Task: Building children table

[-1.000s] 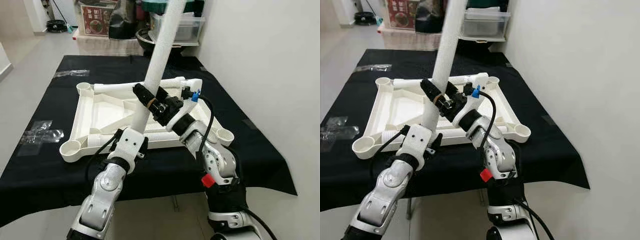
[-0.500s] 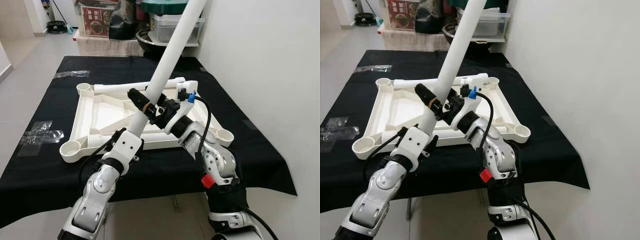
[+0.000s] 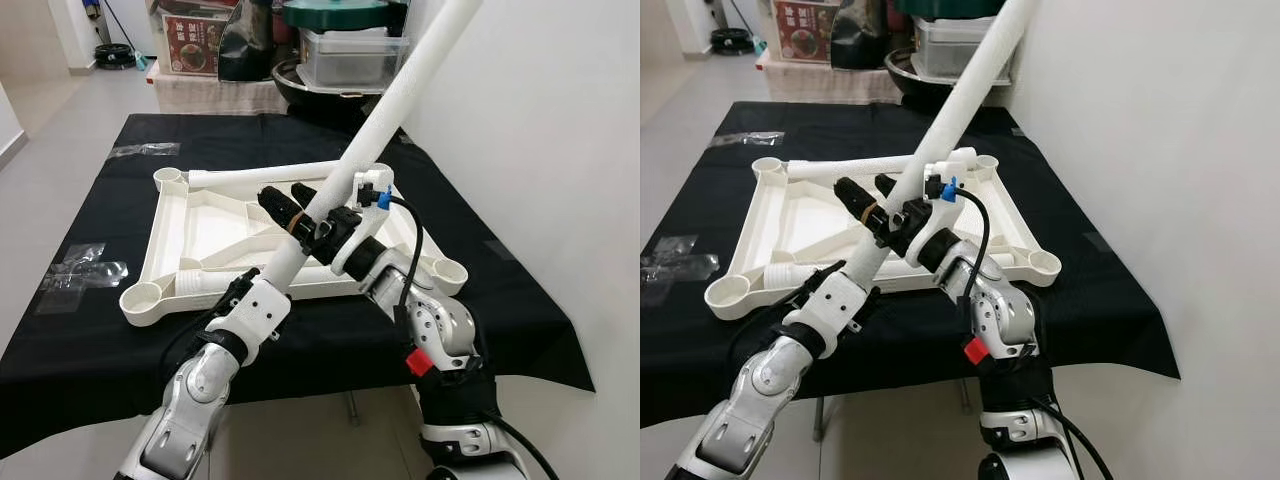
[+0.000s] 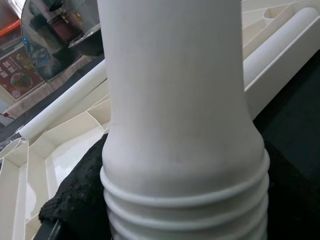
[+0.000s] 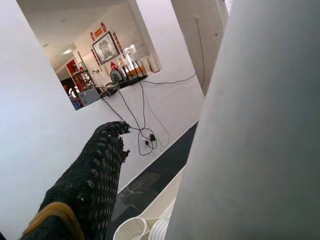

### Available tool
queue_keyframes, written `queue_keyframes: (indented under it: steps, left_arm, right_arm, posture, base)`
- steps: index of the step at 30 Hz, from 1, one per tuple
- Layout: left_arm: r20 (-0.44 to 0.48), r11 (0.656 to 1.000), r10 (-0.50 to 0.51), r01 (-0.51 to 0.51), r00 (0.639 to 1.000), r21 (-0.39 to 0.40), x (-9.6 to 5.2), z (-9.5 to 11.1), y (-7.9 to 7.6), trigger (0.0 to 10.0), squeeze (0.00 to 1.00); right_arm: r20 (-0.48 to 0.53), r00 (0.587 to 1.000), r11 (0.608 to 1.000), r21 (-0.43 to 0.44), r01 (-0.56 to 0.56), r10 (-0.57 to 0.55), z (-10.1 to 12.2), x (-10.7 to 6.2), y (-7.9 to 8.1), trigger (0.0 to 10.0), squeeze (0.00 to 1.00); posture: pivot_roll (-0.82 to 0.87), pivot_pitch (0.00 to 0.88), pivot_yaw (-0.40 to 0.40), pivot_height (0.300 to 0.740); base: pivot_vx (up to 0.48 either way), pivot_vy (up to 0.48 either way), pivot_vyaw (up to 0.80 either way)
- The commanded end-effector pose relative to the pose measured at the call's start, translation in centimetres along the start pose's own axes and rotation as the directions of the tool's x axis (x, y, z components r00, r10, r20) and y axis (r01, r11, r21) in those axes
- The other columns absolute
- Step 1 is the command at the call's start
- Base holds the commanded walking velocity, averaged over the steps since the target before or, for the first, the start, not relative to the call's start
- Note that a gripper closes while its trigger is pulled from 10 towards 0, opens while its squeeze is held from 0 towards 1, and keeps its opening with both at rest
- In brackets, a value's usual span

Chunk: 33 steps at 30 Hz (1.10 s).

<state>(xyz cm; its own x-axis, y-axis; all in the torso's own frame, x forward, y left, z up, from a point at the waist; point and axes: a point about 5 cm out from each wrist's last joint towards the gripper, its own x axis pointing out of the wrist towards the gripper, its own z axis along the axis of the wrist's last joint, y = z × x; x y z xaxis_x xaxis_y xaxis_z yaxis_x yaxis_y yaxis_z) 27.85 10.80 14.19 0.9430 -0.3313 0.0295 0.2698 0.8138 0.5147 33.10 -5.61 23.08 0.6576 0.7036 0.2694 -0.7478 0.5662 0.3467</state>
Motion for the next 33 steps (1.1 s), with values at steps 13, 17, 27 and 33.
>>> queue_keyframes:
  steps: [13,17,27,33]
  left_arm:
    - [0.038,0.998,-0.046,0.045,0.998,0.042,-0.3,0.2,-0.6,10.0,0.00]
    - [0.044,0.997,-0.048,0.046,0.998,0.056,-0.2,0.3,-0.7,10.0,0.00]
    - [-0.059,0.991,-0.079,0.072,0.995,-0.111,-0.6,-1.0,-1.4,10.0,1.00]
    - [-0.084,0.993,-0.067,0.058,0.994,-0.100,-0.7,-1.5,-1.1,10.0,1.00]
  right_arm:
    - [-0.011,0.999,0.999,0.031,-0.039,0.039,-0.1,0.0,0.6,0.0,0.00]
    - [-0.009,0.999,0.999,0.026,-0.044,0.045,0.0,0.1,0.7,0.0,0.00]
    - [0.002,0.999,0.999,0.022,-0.043,0.043,0.0,0.1,0.8,0.0,0.00]
    - [0.015,0.999,0.999,0.021,-0.032,0.031,0.3,0.0,0.6,0.0,0.00]
  posture:
    - [0.05,0.000,-0.078,0.740]
    - [0.05,0.000,-0.077,0.740]
    - [0.05,0.000,-0.074,0.740]
    - [0.05,0.000,-0.075,0.740]
  base:
    - [0.000,0.000,0.00]
    - [0.000,0.000,0.00]
    - [0.000,0.000,0.00]
    - [0.000,0.000,0.00]
